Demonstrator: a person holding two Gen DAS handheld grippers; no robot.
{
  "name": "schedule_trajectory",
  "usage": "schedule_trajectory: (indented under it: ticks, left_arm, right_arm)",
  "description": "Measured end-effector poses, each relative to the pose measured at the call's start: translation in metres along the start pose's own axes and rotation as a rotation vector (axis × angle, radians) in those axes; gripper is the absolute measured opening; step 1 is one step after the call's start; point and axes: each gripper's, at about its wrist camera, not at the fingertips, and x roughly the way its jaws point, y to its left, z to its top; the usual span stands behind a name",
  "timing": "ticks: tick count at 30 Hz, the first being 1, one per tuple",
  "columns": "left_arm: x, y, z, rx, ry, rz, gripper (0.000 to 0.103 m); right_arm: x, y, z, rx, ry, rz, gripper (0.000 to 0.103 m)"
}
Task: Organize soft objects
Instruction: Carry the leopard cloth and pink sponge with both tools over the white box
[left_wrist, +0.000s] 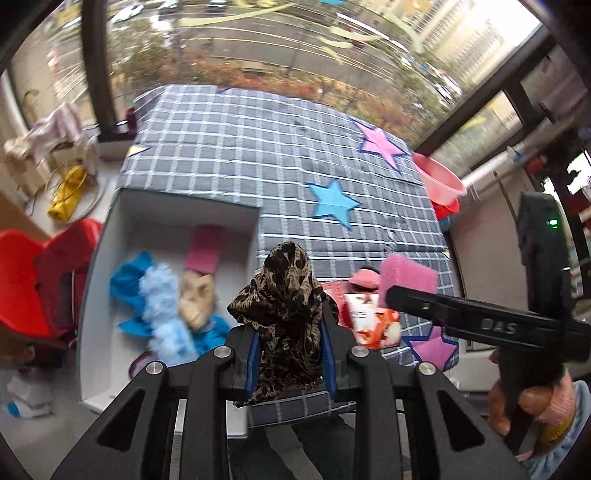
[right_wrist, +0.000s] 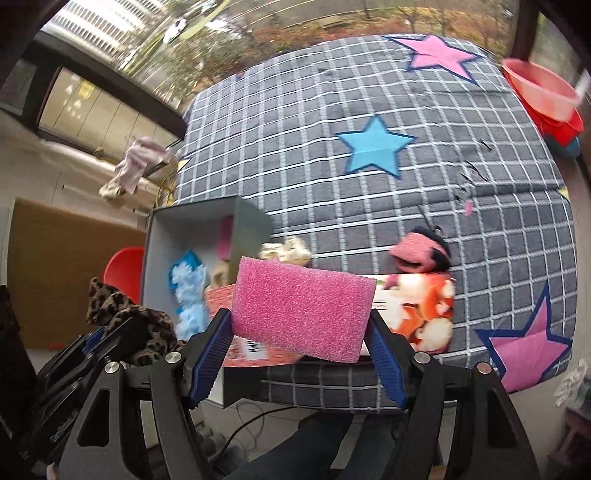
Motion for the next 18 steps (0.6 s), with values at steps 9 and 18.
schedule_trajectory:
  ticks: [9, 18]
  left_arm:
    - [-0.006, 0.068, -0.023, -0.155, -0.012, 0.062, 0.030]
    - [-0.005, 0.108, -0.039, -0.255, -0.012, 0.096, 0.030]
  right_arm:
    - [0.018, 0.065, 0.001, -0.145, 0.047, -0.004, 0.073]
    - [0.045, 0.116, -0.002, -0.263, 0.103, 0.002, 0.073]
